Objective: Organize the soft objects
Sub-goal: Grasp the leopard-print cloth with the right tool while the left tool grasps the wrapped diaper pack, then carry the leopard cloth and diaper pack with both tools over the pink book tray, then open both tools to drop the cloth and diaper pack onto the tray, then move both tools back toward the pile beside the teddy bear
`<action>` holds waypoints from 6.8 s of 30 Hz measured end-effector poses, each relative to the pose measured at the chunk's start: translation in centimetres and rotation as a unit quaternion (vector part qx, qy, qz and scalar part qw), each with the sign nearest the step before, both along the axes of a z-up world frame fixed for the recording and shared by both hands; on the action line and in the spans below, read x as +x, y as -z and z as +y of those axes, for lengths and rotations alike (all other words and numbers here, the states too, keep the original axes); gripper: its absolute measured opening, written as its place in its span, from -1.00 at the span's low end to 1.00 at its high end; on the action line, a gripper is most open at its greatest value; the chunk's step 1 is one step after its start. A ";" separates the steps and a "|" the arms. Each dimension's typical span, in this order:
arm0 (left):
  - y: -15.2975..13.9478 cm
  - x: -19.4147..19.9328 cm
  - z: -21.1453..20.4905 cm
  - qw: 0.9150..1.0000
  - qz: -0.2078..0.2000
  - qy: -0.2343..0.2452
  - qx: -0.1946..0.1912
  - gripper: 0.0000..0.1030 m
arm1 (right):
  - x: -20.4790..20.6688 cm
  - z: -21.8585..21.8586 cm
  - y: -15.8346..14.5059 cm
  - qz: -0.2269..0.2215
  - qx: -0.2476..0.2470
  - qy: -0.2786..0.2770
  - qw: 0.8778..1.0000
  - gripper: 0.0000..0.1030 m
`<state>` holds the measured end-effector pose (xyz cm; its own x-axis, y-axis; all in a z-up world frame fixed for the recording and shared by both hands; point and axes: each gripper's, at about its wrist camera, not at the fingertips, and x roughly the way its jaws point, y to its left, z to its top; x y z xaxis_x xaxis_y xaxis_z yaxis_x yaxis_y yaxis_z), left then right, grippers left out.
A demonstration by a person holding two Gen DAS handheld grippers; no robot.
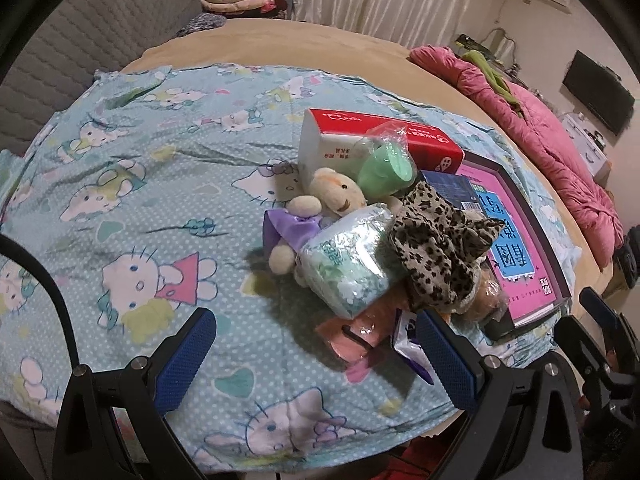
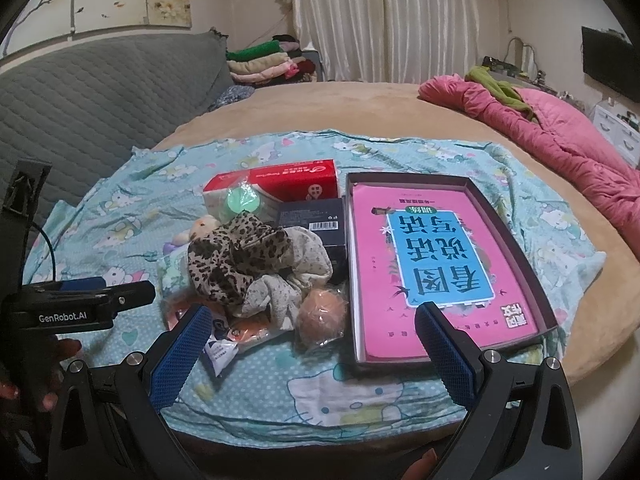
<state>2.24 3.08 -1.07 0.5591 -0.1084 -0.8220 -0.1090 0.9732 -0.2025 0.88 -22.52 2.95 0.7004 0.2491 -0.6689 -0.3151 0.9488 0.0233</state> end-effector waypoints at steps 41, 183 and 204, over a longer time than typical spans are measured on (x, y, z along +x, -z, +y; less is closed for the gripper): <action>3.9 3.8 1.5 0.983 0.034 0.023 -0.179 -0.09 | 7.9 5.5 3.1 0.021 0.003 -0.095 0.995 -0.54; 0.9 7.2 -22.8 0.975 0.030 0.218 0.038 0.02 | 9.4 -17.6 2.1 0.004 0.062 0.219 0.974 0.21; -2.0 5.1 -17.3 0.984 -0.007 0.173 0.047 0.25 | 7.7 -13.8 0.3 -0.029 0.030 0.178 0.983 0.44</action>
